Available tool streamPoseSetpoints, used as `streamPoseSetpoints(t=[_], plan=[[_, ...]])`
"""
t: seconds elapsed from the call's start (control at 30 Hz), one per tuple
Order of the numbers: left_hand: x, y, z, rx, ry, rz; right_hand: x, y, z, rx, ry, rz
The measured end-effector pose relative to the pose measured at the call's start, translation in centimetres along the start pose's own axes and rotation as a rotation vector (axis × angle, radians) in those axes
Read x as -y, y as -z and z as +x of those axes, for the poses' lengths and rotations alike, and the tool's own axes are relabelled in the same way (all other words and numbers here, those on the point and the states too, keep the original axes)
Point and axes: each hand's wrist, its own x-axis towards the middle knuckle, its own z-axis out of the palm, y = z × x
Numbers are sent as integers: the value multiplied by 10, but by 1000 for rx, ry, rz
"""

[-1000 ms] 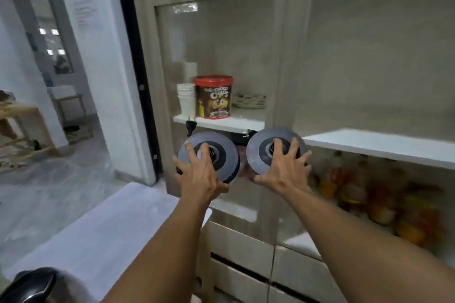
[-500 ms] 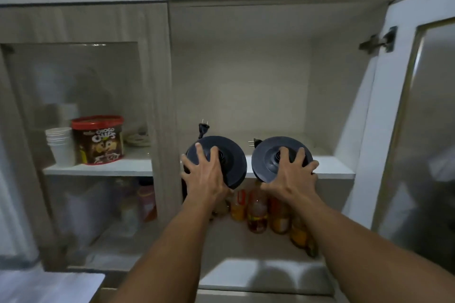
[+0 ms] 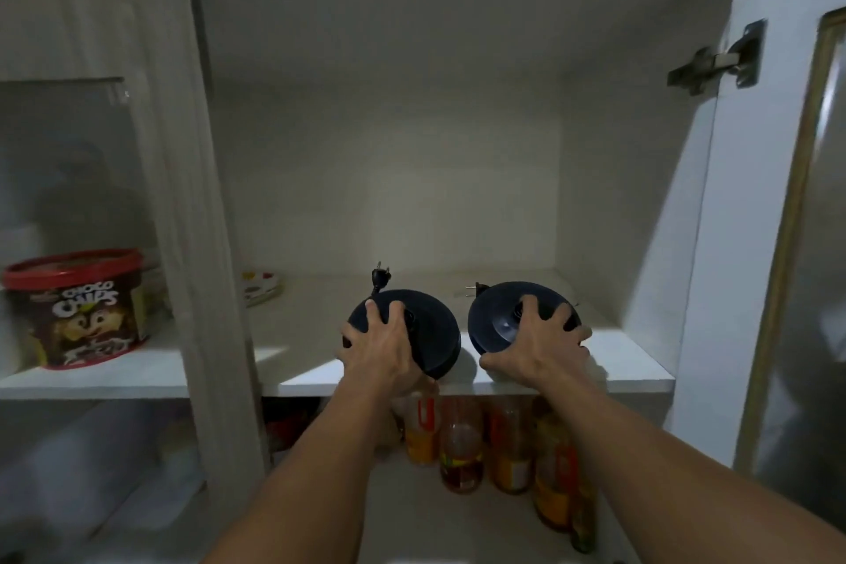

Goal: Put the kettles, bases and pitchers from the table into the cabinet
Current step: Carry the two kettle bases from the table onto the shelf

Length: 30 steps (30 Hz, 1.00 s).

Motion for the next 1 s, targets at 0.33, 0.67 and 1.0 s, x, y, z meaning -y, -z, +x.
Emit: streamPoseSetpoints(t=[0.33, 0.67, 1.0], plan=[[3, -27, 155, 251, 26, 47, 25, -45, 116, 138, -117, 1], [11, -44, 240, 407, -24, -26, 35, -83, 195, 143, -124, 15], [12, -53, 213, 270, -16, -2, 29, -80, 170, 127, -123, 10]])
